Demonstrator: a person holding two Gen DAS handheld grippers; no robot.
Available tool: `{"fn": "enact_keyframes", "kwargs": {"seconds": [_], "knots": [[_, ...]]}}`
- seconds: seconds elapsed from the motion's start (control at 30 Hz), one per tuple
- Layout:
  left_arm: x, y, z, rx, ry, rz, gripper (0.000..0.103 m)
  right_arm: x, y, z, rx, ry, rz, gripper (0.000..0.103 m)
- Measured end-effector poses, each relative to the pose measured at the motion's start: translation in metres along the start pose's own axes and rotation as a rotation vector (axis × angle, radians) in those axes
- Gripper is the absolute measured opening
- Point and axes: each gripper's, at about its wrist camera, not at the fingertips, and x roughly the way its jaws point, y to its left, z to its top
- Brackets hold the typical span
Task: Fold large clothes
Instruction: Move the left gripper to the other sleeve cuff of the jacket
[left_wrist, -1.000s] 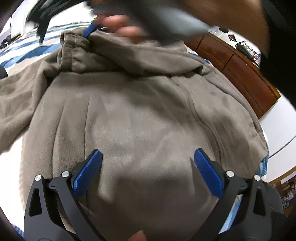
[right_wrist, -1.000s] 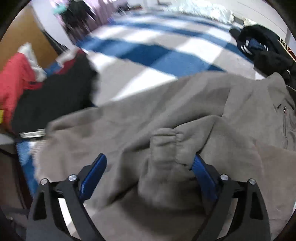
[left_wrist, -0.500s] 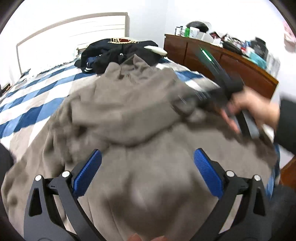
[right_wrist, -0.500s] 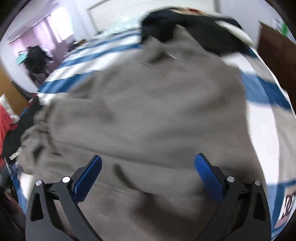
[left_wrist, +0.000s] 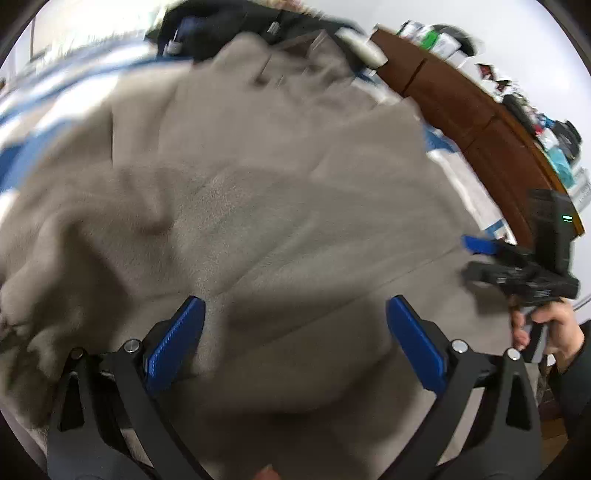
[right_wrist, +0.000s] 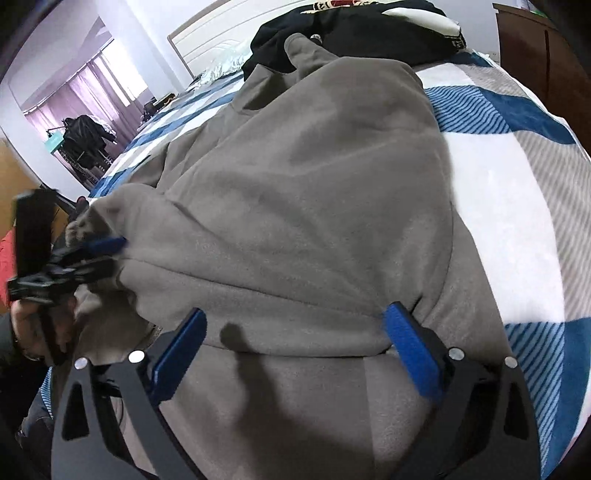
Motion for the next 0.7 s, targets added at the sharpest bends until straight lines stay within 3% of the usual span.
{"fn": "enact_keyframes", "kwargs": {"seconds": [0.13, 0.23, 0.37, 0.57, 0.7], "knots": [[0.011, -0.001, 0.004, 0.015, 0.037, 0.018, 0.098, 0.008, 0.014, 0.001, -0.032, 0.031, -0.074, 0.098], [-0.006, -0.008, 0.007, 0.008, 0.026, 0.032, 0.098, -0.004, 0.030, 0.001, -0.027, 0.019, -0.123, 0.098], [-0.062, -0.017, 0.000, -0.004, -0.065, 0.029, 0.098, -0.047, 0.067, -0.022, 0.008, -0.049, -0.054, 0.098], [-0.155, -0.013, -0.051, -0.071, -0.187, 0.042, 0.098, -0.091, 0.138, -0.097, -0.056, -0.131, -0.006, 0.098], [-0.199, 0.006, -0.106, -0.156, -0.223, 0.070, 0.098, -0.091, 0.167, -0.138, -0.024, -0.122, 0.024, 0.098]]}}
